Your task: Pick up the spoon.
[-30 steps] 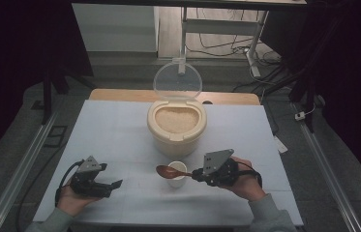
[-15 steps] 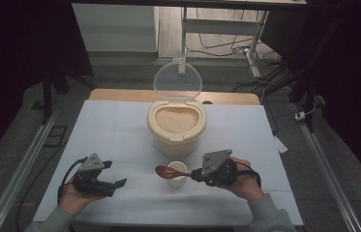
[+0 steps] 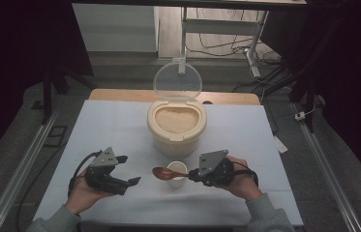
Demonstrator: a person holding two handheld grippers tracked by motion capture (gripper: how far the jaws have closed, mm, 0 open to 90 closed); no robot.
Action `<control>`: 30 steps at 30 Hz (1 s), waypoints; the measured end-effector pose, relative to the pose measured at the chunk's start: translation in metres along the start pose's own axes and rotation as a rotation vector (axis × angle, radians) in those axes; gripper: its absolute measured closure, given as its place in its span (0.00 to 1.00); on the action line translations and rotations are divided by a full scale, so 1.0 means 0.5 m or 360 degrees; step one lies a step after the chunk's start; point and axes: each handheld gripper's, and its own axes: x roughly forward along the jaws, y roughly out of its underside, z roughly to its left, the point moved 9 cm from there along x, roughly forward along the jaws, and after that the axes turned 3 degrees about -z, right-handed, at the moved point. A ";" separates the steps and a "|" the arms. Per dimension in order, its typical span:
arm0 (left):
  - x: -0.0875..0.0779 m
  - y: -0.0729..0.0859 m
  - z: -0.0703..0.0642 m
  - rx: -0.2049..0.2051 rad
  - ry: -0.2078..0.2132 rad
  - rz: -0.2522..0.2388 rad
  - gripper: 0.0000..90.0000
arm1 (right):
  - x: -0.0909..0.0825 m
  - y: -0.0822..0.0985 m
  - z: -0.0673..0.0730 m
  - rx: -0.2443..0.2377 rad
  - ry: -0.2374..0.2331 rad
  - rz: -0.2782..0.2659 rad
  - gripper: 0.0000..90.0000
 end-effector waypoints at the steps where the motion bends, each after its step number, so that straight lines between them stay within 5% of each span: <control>1: 0.003 -0.012 -0.008 0.0031 0.0021 0.0002 0.17 | 0.001 -0.001 0.001 -0.0002 -0.0002 0.0004 0.89; 7: 0.032 -0.078 -0.049 0.0151 0.0154 0.0030 0.18 | 0.006 -0.011 0.009 -0.0039 -0.0006 0.0008 0.89; 13: 0.059 -0.104 -0.080 0.0228 0.0240 0.0103 0.20 | 0.013 -0.014 0.015 -0.0076 0.0002 0.0038 0.89; 23: 0.110 -0.109 -0.118 0.0332 0.0336 0.0310 0.32 | 0.021 -0.022 0.020 -0.0113 0.0026 0.0070 0.89; 30: 0.150 -0.092 -0.122 0.0383 0.0392 0.0491 0.58 | 0.023 -0.026 0.023 -0.0187 0.0062 0.0113 0.89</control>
